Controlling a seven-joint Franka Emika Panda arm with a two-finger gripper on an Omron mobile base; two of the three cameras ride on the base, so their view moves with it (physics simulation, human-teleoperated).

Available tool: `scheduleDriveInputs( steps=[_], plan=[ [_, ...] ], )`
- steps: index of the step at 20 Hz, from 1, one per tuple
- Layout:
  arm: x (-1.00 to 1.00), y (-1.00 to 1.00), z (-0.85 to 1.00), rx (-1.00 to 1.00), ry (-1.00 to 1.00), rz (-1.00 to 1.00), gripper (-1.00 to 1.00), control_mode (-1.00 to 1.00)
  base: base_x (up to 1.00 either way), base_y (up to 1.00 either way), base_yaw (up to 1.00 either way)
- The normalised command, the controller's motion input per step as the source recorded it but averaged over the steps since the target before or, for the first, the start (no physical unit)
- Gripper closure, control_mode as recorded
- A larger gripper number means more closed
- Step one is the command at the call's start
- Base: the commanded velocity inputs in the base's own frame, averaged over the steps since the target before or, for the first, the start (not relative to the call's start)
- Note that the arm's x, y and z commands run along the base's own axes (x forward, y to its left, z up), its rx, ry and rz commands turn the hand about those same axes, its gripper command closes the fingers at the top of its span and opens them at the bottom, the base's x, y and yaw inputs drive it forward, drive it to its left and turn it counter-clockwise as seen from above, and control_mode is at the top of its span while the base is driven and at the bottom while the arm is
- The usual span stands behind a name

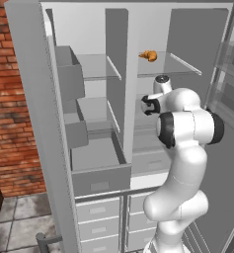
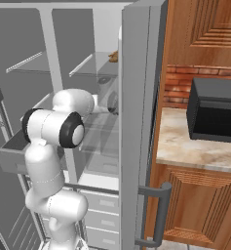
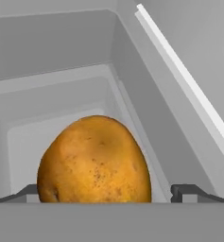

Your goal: Take the mango and pear from the fridge shelf and place them in the freezer drawer to begin freezing them.

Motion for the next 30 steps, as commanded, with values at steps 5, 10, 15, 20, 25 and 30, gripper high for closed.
scheduleDriveInputs(
  steps=[5,10,15,20,25,30],
  plan=[
    [0.37,0.0,-0.09,0.0,0.0,0.0,-1.0,-1.0,0.0,0.0,0.0],
    [0.06,0.0,-0.38,0.0,0.0,0.02,-1.0,-1.0,0.0,0.0,0.0],
    [0.0,0.0,-0.59,0.0,0.0,0.01,1.0,-1.0,0.0,0.0,0.0],
    [-0.03,0.0,-0.42,0.0,0.0,0.01,1.0,-1.0,0.0,0.0,0.0],
    [-0.11,0.0,-0.59,0.0,-0.05,0.04,1.0,-1.0,0.0,0.0,0.0],
    [-0.04,0.01,-0.65,0.0,-0.1,0.05,1.0,-1.0,0.0,0.0,0.0]
  ],
)
